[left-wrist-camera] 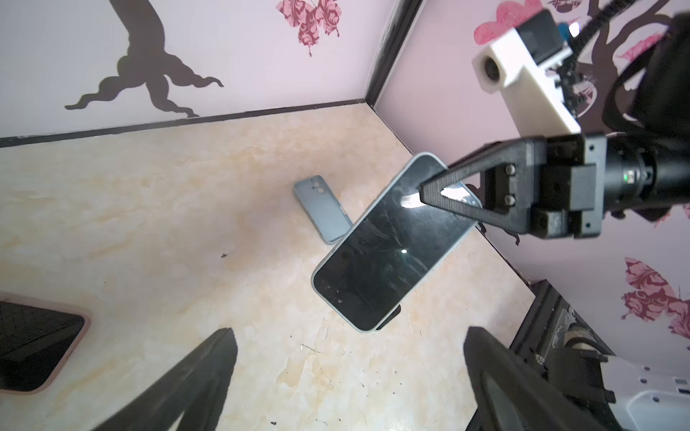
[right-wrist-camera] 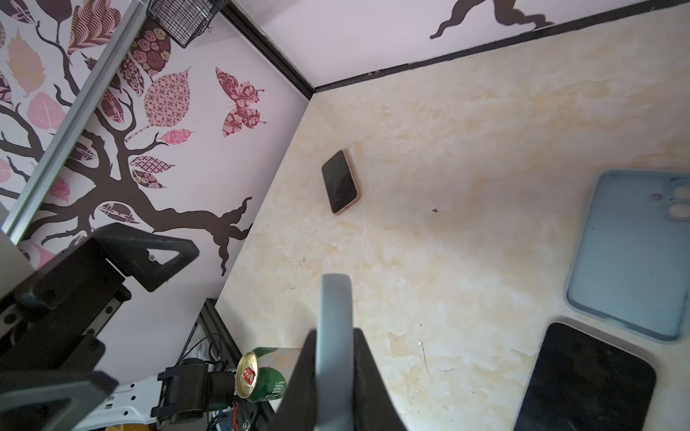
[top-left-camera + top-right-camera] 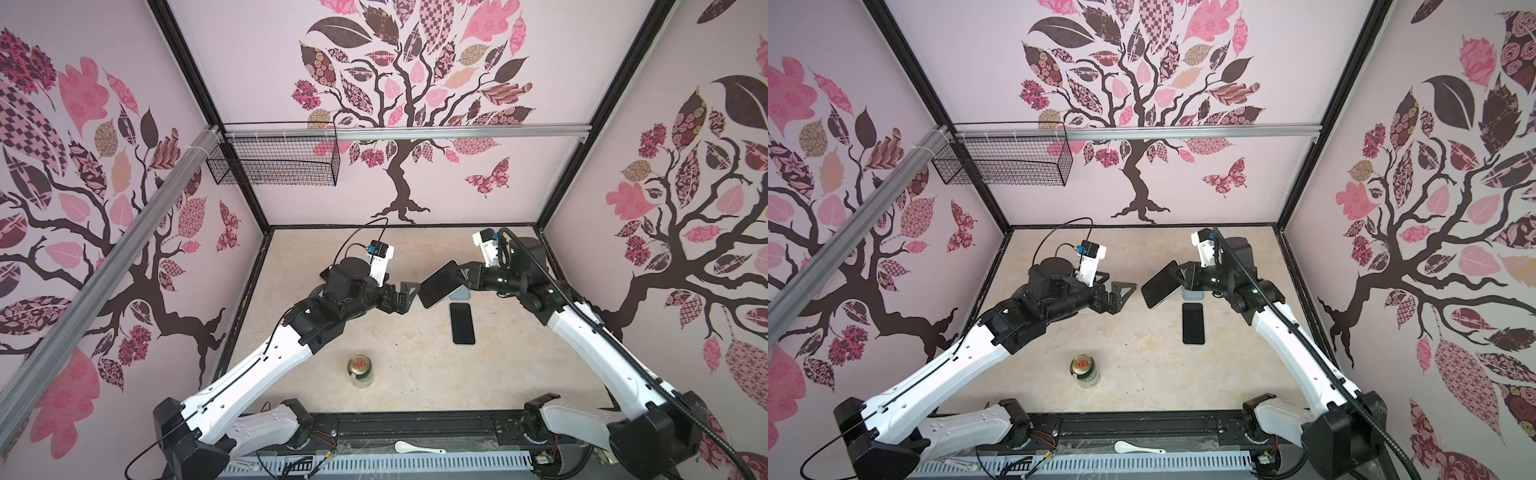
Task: Take the phone out of the phone case
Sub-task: Pass the phone.
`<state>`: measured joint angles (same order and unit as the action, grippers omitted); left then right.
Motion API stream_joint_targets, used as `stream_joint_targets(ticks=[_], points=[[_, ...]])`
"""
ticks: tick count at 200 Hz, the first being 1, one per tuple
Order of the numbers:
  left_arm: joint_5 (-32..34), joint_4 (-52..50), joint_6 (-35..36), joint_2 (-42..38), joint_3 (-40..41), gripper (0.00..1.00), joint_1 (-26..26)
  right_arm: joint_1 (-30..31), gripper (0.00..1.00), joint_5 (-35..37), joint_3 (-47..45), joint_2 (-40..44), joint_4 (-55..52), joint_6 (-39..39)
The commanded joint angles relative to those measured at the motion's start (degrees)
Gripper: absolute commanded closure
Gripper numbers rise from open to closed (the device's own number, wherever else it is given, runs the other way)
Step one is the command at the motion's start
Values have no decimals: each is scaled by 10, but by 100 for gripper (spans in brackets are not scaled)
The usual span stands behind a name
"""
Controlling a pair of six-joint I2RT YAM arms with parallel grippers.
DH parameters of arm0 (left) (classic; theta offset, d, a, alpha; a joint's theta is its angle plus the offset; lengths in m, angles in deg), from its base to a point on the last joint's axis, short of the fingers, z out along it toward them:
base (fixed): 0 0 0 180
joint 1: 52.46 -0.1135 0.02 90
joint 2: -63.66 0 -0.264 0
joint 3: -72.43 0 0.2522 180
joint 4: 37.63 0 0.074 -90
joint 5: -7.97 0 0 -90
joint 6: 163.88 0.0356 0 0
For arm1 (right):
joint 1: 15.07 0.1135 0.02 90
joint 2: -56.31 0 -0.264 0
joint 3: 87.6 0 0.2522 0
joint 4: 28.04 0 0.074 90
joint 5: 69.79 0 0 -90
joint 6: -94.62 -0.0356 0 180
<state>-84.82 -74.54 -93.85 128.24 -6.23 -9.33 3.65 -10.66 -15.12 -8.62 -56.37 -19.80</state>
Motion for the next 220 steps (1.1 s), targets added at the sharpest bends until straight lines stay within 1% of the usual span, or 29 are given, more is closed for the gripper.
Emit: stream_joint_targets(ticks=[1,19,28,40,51,69,81,93,103,113,122,132,142,153,171,182,194,220], points=[[39,10,-12,0,-5,2,-3,1,100,29,-6,35,82,15],[43,4,-4,5,-3,2,-3,1,100,19,1,48,68,59],[40,12,-14,-2,7,2,-4,1,100,0,-4,55,74,75],[26,25,-29,-13,20,2,-12,1,100,-7,-10,63,81,81],[-18,35,-42,-22,31,2,-36,1,100,-15,-13,64,88,86],[-112,65,-80,-36,50,2,-94,1,100,-41,-9,51,88,104],[-164,83,-104,-43,60,5,-129,1,100,-51,-10,43,93,107],[-216,85,-112,-43,60,7,-159,1,100,-70,-8,37,100,99],[-250,95,-115,-46,66,8,-178,1,100,-88,-6,33,110,90],[-279,114,-122,-52,78,11,-194,0,100,-129,-11,33,134,93],[-309,134,-129,-56,87,13,-209,0,100,-134,-24,40,165,79],[-340,147,-132,-57,92,14,-222,-1,100,-124,-41,51,196,71],[-352,146,-127,-59,92,14,-227,-3,100,-120,-53,62,222,65],[-361,142,-115,-64,93,15,-228,-4,100,-135,-54,65,236,62],[-380,151,-107,-71,99,16,-228,-5,100,-182,-48,65,261,52],[-395,158,-101,-71,99,20,-228,-5,100,-195,-53,69,285,39],[-414,160,-89,-69,96,23,-228,-6,100,-220,-59,74,317,26],[-447,155,-56,-63,95,25,-228,-6,100,-267,-65,75,366,0]])
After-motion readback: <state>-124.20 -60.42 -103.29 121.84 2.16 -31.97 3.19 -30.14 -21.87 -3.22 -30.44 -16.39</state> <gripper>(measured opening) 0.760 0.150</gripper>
